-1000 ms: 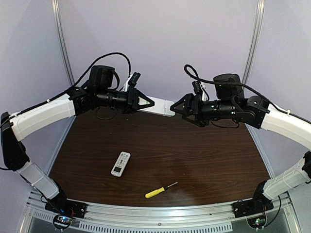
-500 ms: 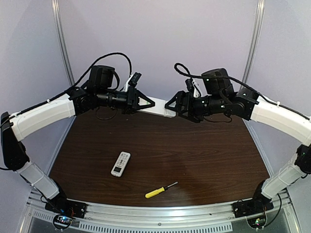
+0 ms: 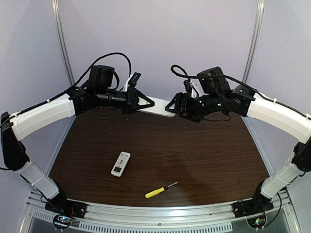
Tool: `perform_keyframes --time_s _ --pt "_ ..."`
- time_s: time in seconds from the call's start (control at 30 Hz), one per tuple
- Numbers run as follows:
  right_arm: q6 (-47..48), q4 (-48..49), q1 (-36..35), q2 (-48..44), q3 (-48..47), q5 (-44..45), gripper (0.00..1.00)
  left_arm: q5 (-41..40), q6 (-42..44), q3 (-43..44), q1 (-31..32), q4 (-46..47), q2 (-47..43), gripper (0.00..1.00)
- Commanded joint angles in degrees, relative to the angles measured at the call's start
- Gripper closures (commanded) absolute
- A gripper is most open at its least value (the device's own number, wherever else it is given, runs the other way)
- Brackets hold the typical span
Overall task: Unload the batteries from the remote control
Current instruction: Remove the battery cover from the remote control.
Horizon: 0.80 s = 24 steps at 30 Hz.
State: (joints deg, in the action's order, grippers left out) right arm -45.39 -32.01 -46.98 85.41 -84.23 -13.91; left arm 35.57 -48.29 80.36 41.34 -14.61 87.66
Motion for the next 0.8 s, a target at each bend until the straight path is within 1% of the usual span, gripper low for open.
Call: perform_keyframes --time_s 0.0,0.2,0.3,0.4,0.57,0.67,0.77 --pt "1.09 -2.01 -0.78 1.15 -1.73 1.70 0.22 0.81 0.01 0.42 -0.04 4.51 -0.04 1.00" --pt "1.41 -1.57 -1.01 1.28 -2.06 1.63 0.21 0.81 0.04 0.33 -0.04 4.50 0.23 1.00" --pt "2.20 -4.15 -1.21 2.37 -3.33 3.42 0.25 0.86 0.09 0.41 -0.05 4.50 0.32 1.00" --pt "3.19 -6.94 -1.56 3.64 -4.99 5.29 0.32 0.83 0.09 0.48 -0.03 4.50 0.37 1.00" --pt "3.79 -8.24 -2.06 4.51 -5.85 6.30 0.49 0.73 0.06 0.50 -0.04 4.50 0.54 1.00" --pt "3.68 -7.99 -2.36 4.96 -5.84 5.79 0.55 0.73 0.12 0.50 -0.04 4.50 0.66 1.00" --pt "3.68 -7.78 -2.58 5.16 -5.63 5.30 0.59 0.84 0.15 0.68 -0.03 4.53 0.84 1.00"
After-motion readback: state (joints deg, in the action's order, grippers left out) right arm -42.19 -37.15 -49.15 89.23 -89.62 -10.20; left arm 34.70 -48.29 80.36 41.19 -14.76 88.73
